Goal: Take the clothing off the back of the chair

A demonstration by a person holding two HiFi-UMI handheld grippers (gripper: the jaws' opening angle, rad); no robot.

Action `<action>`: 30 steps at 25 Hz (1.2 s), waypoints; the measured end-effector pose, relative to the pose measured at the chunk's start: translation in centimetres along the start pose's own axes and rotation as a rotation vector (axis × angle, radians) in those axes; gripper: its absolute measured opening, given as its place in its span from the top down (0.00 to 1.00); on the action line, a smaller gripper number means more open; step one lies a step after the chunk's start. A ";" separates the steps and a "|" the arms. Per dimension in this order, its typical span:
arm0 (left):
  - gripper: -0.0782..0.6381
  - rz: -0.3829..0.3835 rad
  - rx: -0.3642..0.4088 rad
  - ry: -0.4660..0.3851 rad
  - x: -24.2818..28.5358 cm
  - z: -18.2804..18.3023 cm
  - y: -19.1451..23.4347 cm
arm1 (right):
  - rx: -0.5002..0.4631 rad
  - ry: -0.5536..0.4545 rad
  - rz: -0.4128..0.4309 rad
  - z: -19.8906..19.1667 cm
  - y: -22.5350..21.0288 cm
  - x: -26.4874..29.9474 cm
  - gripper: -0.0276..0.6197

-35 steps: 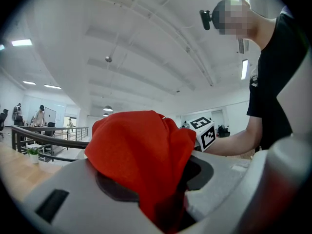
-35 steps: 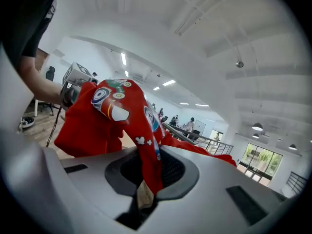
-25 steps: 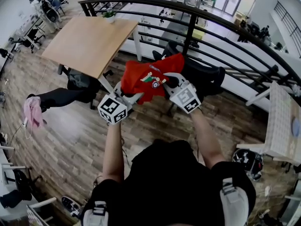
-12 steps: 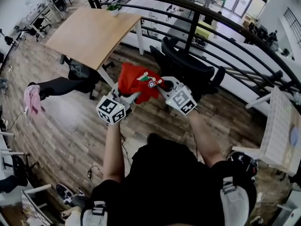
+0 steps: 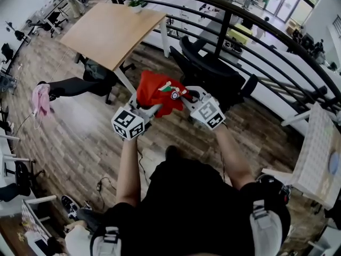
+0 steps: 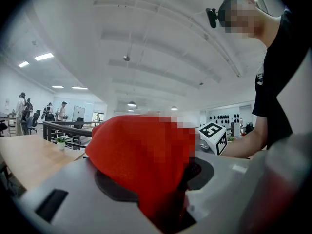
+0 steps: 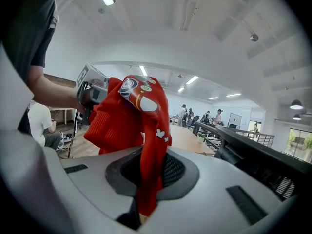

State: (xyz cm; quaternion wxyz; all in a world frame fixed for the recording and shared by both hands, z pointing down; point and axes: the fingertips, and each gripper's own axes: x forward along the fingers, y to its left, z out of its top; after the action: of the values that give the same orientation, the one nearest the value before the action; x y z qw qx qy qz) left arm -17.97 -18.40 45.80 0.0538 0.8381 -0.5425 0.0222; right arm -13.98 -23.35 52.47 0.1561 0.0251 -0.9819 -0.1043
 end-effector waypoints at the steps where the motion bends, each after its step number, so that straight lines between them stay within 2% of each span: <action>1: 0.61 0.004 0.001 0.002 0.0 0.1 -0.5 | 0.000 -0.005 0.005 -0.1 0.1 -0.4 0.91; 16: 0.61 0.094 -0.012 0.023 0.8 -1.3 -6.1 | 0.008 -0.032 0.075 -2.4 1.3 -4.7 0.91; 30: 0.60 0.179 -0.030 0.023 0.2 -2.5 -9.2 | 0.036 -0.054 0.144 -3.3 2.3 -6.8 0.91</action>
State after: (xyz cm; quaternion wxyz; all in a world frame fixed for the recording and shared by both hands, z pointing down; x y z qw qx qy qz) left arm -9.42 -14.56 47.64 0.0705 0.7849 -0.6150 0.0284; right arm -6.56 -21.20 53.94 0.1361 -0.0455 -0.9868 -0.0756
